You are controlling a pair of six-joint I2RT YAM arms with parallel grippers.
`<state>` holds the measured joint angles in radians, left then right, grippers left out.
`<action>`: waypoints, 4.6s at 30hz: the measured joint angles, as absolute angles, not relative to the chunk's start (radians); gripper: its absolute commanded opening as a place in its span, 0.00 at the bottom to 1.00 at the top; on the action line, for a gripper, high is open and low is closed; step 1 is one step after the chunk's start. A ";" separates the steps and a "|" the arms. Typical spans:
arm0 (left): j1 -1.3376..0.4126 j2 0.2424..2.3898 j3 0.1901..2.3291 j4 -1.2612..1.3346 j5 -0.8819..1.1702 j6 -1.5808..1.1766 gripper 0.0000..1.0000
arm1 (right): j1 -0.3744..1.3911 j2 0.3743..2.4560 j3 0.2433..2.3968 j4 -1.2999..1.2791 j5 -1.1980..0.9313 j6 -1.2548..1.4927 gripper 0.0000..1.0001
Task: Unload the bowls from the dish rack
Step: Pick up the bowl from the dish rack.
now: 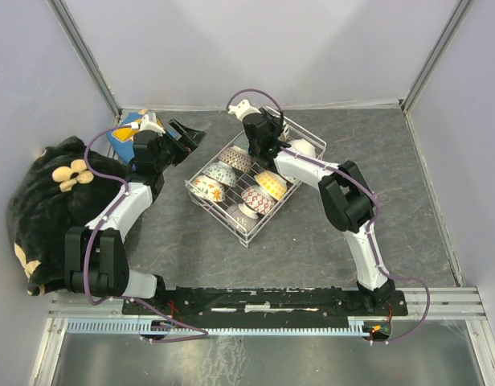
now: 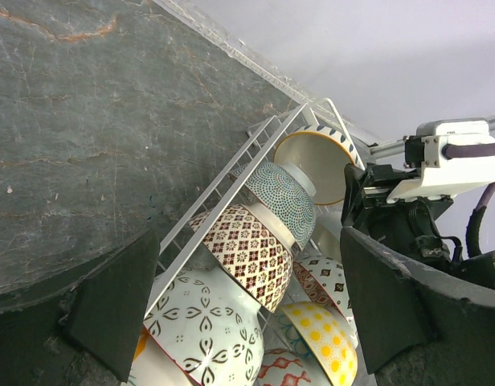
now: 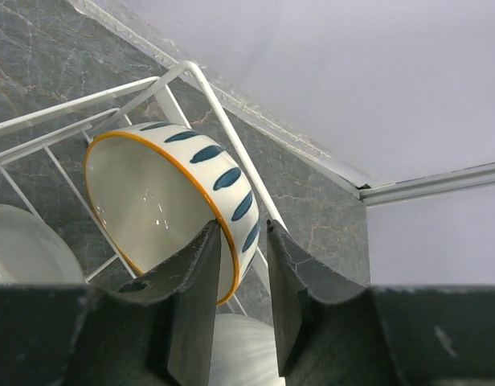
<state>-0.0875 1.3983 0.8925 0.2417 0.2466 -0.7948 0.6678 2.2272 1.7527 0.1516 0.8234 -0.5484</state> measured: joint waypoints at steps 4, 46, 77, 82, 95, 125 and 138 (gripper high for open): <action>-0.088 1.398 0.892 0.242 0.247 -0.795 0.99 | 0.670 2.237 1.753 0.175 0.841 -0.567 0.36; -0.088 1.401 0.892 0.242 0.247 -0.795 0.99 | 0.669 2.338 1.840 0.237 0.948 -0.648 0.33; -0.088 1.402 0.892 0.242 0.258 -0.795 0.99 | 0.662 2.350 1.866 0.216 0.969 -0.621 0.39; -0.088 1.402 0.892 0.242 0.265 -0.795 0.99 | 0.656 2.356 1.874 0.206 0.968 -0.610 0.38; -0.088 1.410 0.892 0.243 0.266 -0.795 0.99 | 0.656 2.356 1.875 0.191 0.964 -0.600 0.29; -0.088 1.414 0.892 0.250 0.268 -0.795 0.99 | 0.657 2.357 1.875 0.258 1.005 -0.662 0.12; -0.088 1.414 0.888 0.250 0.268 -0.795 0.99 | 0.662 2.357 1.874 0.278 1.009 -0.690 0.01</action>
<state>-0.0875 1.4139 0.8883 0.2504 0.2684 -0.7952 0.6617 2.3566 1.8744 0.2775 1.0092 -0.6903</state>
